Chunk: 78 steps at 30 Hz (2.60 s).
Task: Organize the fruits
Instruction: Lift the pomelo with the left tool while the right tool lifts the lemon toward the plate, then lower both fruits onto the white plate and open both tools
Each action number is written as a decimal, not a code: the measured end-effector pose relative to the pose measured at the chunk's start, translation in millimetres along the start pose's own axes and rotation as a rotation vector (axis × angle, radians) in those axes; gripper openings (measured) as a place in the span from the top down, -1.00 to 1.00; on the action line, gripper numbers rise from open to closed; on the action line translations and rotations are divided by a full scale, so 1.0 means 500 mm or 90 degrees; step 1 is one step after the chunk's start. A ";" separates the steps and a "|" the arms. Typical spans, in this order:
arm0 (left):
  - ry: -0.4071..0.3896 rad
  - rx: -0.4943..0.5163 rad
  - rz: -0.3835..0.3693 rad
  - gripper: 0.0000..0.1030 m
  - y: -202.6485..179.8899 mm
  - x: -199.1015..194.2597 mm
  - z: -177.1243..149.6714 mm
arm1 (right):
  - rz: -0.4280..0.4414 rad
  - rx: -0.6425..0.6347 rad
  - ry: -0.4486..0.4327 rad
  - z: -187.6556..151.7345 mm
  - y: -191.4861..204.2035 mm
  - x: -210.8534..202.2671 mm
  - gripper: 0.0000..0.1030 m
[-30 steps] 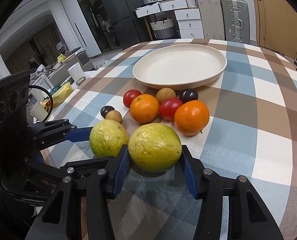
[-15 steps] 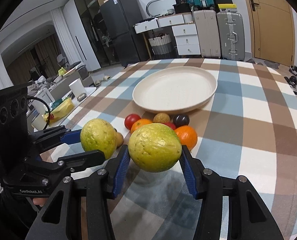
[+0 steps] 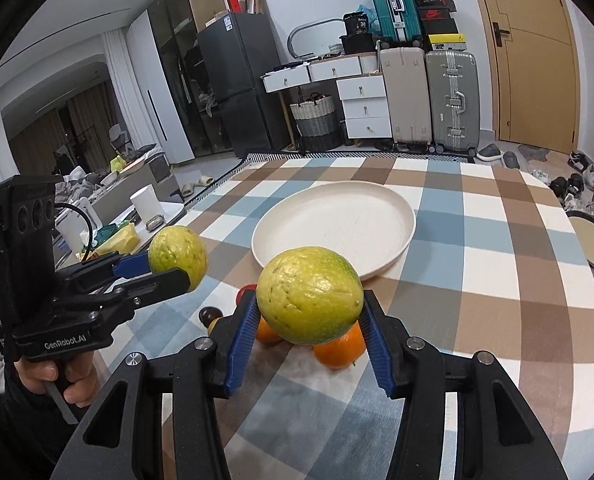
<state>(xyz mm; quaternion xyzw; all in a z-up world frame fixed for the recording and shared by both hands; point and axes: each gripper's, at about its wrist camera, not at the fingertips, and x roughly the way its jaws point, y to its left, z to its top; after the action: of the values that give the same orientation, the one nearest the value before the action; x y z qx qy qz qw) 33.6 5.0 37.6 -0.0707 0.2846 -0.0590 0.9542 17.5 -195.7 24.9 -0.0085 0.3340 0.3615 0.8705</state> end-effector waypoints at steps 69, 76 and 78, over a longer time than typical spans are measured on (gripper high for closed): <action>0.080 0.015 0.050 0.06 0.073 0.274 0.060 | -0.014 0.046 0.053 0.069 -0.098 0.203 -0.01; 0.087 0.013 0.054 0.06 0.076 0.283 0.057 | -0.006 0.037 0.052 0.066 -0.089 0.205 -0.01; 0.079 0.016 0.054 0.06 0.073 0.278 0.059 | -0.004 0.032 0.048 0.067 -0.084 0.202 -0.01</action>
<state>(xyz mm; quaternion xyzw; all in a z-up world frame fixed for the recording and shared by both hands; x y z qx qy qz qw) 168.1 22.8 -18.2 -0.0427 0.3452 -0.0260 0.9372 115.7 -155.1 -18.1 -0.0011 0.3759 0.3498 0.8581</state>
